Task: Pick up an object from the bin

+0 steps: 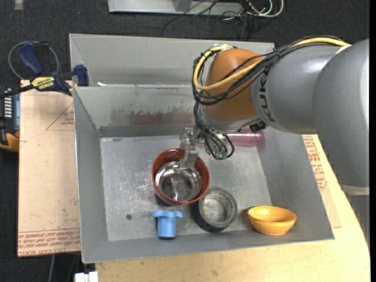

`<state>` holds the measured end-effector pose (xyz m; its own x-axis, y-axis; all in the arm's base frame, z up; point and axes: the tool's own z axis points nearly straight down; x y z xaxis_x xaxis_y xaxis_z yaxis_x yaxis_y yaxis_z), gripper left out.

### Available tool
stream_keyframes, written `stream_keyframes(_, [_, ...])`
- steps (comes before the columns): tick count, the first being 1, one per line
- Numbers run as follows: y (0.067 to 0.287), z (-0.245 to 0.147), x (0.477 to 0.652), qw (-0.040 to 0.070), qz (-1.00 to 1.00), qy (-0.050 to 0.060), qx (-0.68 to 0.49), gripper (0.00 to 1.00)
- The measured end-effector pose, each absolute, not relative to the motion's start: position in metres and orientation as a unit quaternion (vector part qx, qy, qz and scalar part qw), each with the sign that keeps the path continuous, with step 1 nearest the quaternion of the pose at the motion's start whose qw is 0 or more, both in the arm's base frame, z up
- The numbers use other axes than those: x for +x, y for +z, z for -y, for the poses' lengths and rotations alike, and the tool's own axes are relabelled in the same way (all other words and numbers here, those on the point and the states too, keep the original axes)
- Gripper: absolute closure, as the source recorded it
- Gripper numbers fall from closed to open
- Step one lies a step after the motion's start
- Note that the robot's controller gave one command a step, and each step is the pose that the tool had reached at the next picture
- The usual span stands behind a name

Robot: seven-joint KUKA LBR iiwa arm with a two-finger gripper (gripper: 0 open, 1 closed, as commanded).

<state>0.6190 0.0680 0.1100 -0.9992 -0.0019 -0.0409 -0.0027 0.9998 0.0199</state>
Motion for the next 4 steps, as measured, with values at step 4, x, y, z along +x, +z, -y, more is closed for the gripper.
stream_keyframes(4, [0.091, 0.006, 0.641, 0.029, -0.993, 0.009, -0.118, 1.00])
